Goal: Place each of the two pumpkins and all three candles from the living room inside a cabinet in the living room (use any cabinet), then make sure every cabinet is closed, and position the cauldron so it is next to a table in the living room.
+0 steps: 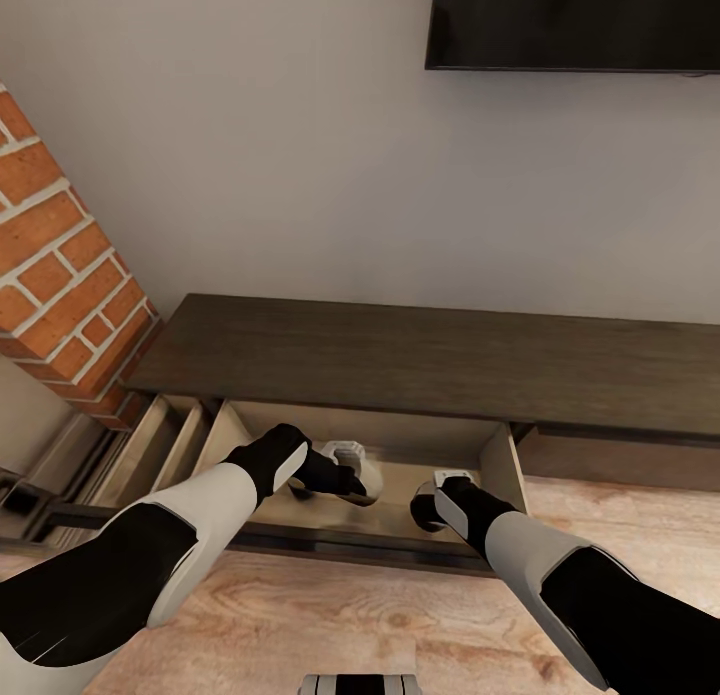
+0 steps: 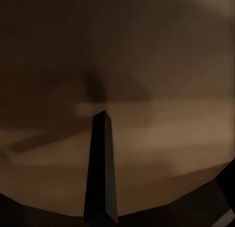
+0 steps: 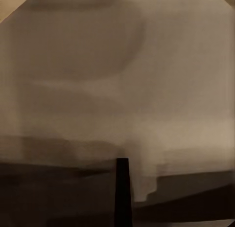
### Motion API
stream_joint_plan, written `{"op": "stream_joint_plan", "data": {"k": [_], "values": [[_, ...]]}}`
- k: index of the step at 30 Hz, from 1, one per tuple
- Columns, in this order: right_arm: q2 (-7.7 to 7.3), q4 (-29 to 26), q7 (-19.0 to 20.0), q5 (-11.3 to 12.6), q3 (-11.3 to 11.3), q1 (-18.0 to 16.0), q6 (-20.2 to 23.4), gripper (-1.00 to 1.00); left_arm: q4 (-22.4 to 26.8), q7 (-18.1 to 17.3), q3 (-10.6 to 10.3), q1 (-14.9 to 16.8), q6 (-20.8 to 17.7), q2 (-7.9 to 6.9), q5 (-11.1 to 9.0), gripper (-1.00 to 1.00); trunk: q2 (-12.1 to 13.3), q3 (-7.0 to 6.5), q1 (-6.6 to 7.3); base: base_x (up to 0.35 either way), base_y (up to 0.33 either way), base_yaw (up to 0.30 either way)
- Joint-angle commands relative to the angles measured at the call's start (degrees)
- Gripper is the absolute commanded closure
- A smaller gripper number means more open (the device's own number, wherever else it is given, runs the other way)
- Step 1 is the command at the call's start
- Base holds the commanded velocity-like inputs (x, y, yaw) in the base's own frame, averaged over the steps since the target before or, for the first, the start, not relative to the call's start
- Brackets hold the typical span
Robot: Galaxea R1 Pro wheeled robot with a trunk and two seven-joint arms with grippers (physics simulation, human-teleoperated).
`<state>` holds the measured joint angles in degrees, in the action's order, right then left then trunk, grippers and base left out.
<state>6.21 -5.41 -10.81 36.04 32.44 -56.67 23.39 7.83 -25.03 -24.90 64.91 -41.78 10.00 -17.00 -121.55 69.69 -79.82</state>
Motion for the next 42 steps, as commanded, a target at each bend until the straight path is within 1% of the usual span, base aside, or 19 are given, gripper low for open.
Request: {"op": "stream_joint_plan", "data": {"k": [1,9,15,28,42], "values": [[-0.02,-0.12,-0.36,0.61,0.48,0.00,0.27,1.00,-0.01,-0.03,-0.24,0.04,-0.23,0.00,-0.32,1.00,-0.02,0.04,0.01,0.002,0.000,0.000],[-0.02,-0.12,-0.36,0.59,0.52,0.01,0.21,1.00,-0.09,-0.02,-0.24,0.04,-0.23,0.00,-0.32,1.00,-0.02,0.04,0.01,0.004,0.000,0.000],[-0.04,-0.12,-0.36,0.56,0.52,0.01,0.23,1.00,-0.09,-0.02,-0.24,0.04,-0.23,0.00,-0.32,1.00,-0.02,0.04,0.01,0.108,-0.006,0.000],[-0.06,-0.12,-0.36,0.60,0.45,0.04,0.17,1.00,-0.09,-0.02,-0.24,0.04,-0.23,0.00,-0.32,1.00,-0.02,0.04,0.01,0.004,0.000,0.000],[-0.05,-0.12,-0.36,0.59,0.45,0.04,0.16,1.00,-0.09,-0.02,-0.24,0.04,-0.23,0.00,-0.32,1.00,-5.63,2.55,-3.07,0.000,0.000,0.000]]}}
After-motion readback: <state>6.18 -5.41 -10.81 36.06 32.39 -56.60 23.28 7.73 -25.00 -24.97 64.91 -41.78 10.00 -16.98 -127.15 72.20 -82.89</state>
